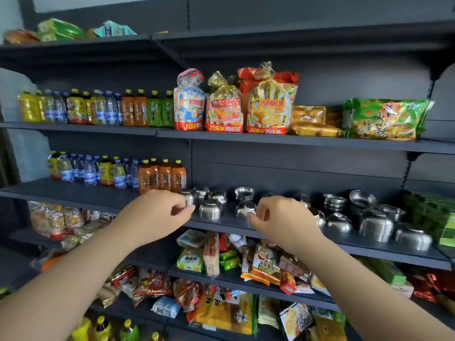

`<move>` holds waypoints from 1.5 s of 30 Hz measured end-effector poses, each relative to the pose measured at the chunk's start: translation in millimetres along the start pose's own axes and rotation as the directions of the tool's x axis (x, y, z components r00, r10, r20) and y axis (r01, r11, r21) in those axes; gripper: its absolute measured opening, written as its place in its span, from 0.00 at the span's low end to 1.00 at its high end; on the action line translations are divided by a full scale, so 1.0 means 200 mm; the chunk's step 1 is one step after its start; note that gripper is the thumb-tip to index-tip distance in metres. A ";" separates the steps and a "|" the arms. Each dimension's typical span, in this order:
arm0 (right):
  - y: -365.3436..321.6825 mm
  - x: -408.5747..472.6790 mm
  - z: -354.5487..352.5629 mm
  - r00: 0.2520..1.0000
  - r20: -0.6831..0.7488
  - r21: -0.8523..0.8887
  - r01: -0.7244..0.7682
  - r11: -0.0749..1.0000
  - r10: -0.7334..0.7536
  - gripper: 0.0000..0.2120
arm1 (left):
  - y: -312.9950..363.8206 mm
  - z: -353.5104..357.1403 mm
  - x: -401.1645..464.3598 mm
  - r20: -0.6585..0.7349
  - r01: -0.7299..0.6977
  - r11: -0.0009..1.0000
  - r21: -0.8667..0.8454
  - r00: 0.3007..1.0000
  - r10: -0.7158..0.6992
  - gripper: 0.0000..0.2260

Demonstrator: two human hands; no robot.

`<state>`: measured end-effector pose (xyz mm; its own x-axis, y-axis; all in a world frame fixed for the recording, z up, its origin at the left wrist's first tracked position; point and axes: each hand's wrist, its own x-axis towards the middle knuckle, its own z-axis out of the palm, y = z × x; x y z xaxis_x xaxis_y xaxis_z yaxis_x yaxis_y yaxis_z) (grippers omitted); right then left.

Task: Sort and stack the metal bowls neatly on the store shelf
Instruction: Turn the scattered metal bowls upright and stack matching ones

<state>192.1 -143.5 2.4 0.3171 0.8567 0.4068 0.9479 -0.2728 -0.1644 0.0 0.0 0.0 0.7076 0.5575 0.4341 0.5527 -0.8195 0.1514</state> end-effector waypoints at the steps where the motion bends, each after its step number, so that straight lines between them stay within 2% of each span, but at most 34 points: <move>1: -0.03 0.06 0.03 1.000 0.007 0.000 -0.001 1.000 0.001 0.15 | -0.05 0.01 0.03 0.005 0.007 1.000 -0.011 1.000 -0.007 0.19; 8: -0.18 0.39 0.28 0.999 -0.032 0.041 0.029 0.999 -0.028 0.12 | -0.40 0.09 0.20 0.065 0.020 0.999 -0.047 0.998 -0.016 0.19; 15: -0.27 0.68 0.57 0.999 0.051 0.103 0.002 0.995 -0.007 0.11 | -0.74 0.25 0.32 0.026 0.048 0.996 -0.069 0.999 -0.047 0.19; 26: -0.20 1.29 1.10 0.993 0.096 0.173 -0.085 0.981 0.069 0.16 | -1.21 0.60 0.76 -0.015 0.093 0.988 -0.125 0.995 -0.095 0.17; 32: -0.16 1.63 1.35 0.983 0.119 0.296 -0.168 0.940 0.138 0.16 | -1.46 0.77 1.00 -0.041 0.149 0.969 -0.198 0.986 -0.160 0.18; 41: -0.18 1.94 1.72 0.945 0.231 0.395 -0.308 0.866 0.231 0.12 | -1.81 1.06 1.25 0.086 0.237 0.919 -0.315 0.972 -0.221 0.17; 45: -0.20 2.05 1.90 0.912 0.265 0.432 -0.402 0.808 0.312 0.15 | -1.93 1.24 1.39 0.157 0.293 0.858 -0.423 0.956 -0.249 0.17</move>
<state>273.3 385.1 -165.1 0.5775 0.8123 0.0819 0.6252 -0.3755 -0.6842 91.9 504.4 -159.2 0.6082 0.7575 0.2374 0.4951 -0.5957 0.6325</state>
